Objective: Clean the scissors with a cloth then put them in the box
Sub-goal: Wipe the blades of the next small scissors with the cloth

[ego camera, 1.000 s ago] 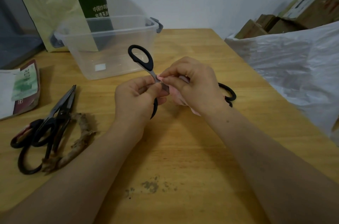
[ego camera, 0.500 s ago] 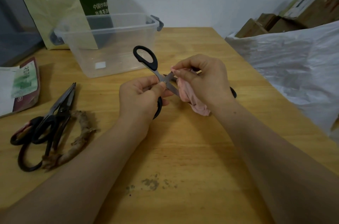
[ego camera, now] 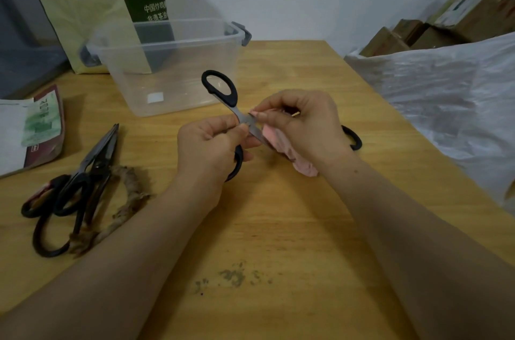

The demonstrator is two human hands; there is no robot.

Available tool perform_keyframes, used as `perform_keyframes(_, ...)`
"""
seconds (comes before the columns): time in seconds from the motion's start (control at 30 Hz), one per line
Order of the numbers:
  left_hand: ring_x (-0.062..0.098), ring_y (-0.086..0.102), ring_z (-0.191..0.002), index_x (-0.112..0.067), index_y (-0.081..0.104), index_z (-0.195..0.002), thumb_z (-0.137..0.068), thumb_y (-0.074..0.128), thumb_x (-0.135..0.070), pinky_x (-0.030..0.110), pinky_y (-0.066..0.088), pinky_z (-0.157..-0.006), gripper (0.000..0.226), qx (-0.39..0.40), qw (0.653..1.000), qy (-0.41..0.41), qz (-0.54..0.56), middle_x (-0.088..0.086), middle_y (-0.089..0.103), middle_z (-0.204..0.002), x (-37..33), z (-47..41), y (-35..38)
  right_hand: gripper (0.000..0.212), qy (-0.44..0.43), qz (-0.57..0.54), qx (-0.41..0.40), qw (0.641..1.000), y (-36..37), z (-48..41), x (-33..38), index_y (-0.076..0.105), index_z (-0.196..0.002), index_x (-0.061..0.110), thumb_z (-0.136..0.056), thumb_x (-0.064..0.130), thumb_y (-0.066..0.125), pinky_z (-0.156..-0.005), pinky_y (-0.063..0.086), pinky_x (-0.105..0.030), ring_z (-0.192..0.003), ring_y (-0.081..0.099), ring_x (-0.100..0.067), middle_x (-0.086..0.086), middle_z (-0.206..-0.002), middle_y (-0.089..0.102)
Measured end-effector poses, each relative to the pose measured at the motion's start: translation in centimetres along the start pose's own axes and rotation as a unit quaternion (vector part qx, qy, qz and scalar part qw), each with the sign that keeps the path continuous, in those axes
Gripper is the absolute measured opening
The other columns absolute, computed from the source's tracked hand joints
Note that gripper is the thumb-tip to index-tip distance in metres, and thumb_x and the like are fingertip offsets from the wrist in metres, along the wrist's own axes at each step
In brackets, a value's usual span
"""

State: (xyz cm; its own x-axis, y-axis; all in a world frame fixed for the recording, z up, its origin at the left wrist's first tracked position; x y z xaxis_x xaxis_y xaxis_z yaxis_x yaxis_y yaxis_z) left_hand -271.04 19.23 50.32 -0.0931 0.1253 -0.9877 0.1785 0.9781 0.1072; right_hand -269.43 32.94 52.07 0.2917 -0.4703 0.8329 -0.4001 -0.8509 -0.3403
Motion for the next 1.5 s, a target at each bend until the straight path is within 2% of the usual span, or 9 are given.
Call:
perform_keyframes(0.13,0.016,0.07,-0.062,-0.002,0.065,-0.088,-0.086,0.061,0.003,0.02,0.051,-0.048,0.007,0.004,1.0,-0.006,-0.003,0.013,0.07,-0.082,0.1,0.1,0.3,0.021,0.023,0.006,-0.08,0.996,-2.1,-0.6,-0.6,0.07,-0.075,0.029,-0.081,0.009,0.071,-0.071,0.042,-0.006,-0.073,0.058,0.011,0.021,-0.074,0.066)
perform_keyframes(0.23,0.016,0.071,-0.065,0.005,0.064,-0.099,-0.086,0.061,0.001,0.019,0.05,-0.048,0.014,0.007,1.0,-0.009,0.005,0.017,0.07,-0.086,0.3,0.2,0.3,0.02,0.061,0.02,-0.155,0.986,-3.6,-0.7,-1.4,0.069,-0.074,0.031,-0.081,0.013,0.073,-0.08,0.05,-0.019,-0.077,0.06,0.005,0.019,-0.075,0.066)
perform_keyframes(0.4,0.016,0.071,-0.068,0.0,0.067,-0.096,-0.087,0.06,0.0,0.019,0.051,-0.05,0.011,-0.021,0.999,0.002,0.03,0.01,0.072,-0.086,-0.2,0.0,-0.3,0.023,0.184,-0.133,-0.223,0.948,-5.5,-0.6,-2.3,0.074,-0.094,0.019,-0.083,0.001,0.065,-0.077,0.055,-0.019,-0.086,0.065,-0.004,0.008,-0.088,0.069)
perform_keyframes(0.5,0.02,0.07,-0.068,-0.012,0.067,-0.076,-0.084,0.057,0.007,0.021,0.053,-0.052,0.023,-0.029,0.998,-0.004,0.059,-0.001,0.072,-0.069,-0.4,0.0,-0.3,0.034,0.187,-0.205,-0.176,0.945,-4.9,-0.7,-1.3,0.072,-0.097,0.017,-0.079,-0.01,0.063,-0.079,0.056,-0.022,-0.085,0.067,-0.006,0.005,-0.09,0.07)
perform_keyframes(0.7,0.018,0.068,-0.066,-0.013,0.067,-0.076,-0.083,0.06,0.006,0.019,0.051,-0.051,0.022,-0.012,0.998,0.013,0.052,0.0,0.072,-0.068,-0.7,0.1,-0.1,0.011,0.157,-0.212,-0.043,0.964,-2.4,0.1,0.5,0.071,-0.083,0.009,-0.08,-0.002,0.069,-0.068,0.055,-0.018,-0.071,0.069,-0.007,0.0,-0.072,0.072)
perform_keyframes(0.8,0.017,0.069,-0.067,-0.014,0.067,-0.077,-0.083,0.061,0.005,0.021,0.053,-0.053,0.021,0.001,0.999,0.015,0.05,-0.002,0.071,-0.066,-0.6,0.2,0.0,0.014,0.183,-0.295,-0.003,0.938,-1.1,1.1,1.5,0.065,-0.097,-0.009,-0.084,-0.01,0.06,-0.052,0.052,-0.015,-0.057,0.068,-0.006,-0.002,-0.061,0.069)
perform_keyframes(1.0,0.017,0.069,-0.07,-0.014,0.068,-0.084,-0.084,0.06,0.005,0.023,0.055,-0.057,0.02,0.007,0.998,0.045,0.037,-0.002,0.073,-0.072,-0.7,0.2,0.1,0.02,0.236,-0.399,-0.014,0.886,-0.7,1.4,1.9,0.058,-0.104,-0.017,-0.085,-0.019,0.051,-0.042,0.047,-0.013,-0.043,0.063,-0.008,-0.004,-0.045,0.062)
perform_keyframes(1.2,0.011,0.067,-0.063,-0.017,0.069,-0.082,-0.083,0.06,0.007,0.023,0.056,-0.057,0.025,0.014,0.998,0.053,0.039,-0.003,0.073,-0.069,-1.0,0.4,0.1,0.006,0.275,-0.348,0.035,0.896,-0.5,1.0,1.3,0.062,-0.091,-0.009,-0.087,-0.008,0.058,-0.044,0.051,-0.017,-0.046,0.064,-0.011,-0.009,-0.054,0.065)
perform_keyframes(1.5,0.01,0.07,-0.068,-0.015,0.069,-0.088,-0.083,0.061,0.007,0.02,0.055,-0.059,0.024,0.006,0.998,0.043,0.043,-0.005,0.074,-0.073,-0.7,0.6,0.1,0.02,0.261,-0.294,0.114,0.913,0.5,1.1,0.0,0.068,-0.098,-0.007,-0.084,0.006,0.066,-0.06,0.054,-0.02,-0.06,0.064,-0.012,-0.014,-0.076,0.07)
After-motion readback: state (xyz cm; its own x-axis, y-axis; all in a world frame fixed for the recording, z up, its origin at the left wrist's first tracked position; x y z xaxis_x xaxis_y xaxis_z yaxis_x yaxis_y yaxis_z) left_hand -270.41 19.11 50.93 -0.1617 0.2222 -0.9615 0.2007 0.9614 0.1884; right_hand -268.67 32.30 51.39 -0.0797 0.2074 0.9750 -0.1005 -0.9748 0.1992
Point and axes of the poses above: each hand's wrist, its own z-axis away from the middle knuckle, its own y-axis out of the palm, x = y × z, the point moved 4 cm from there along -z, towards the middle knuckle
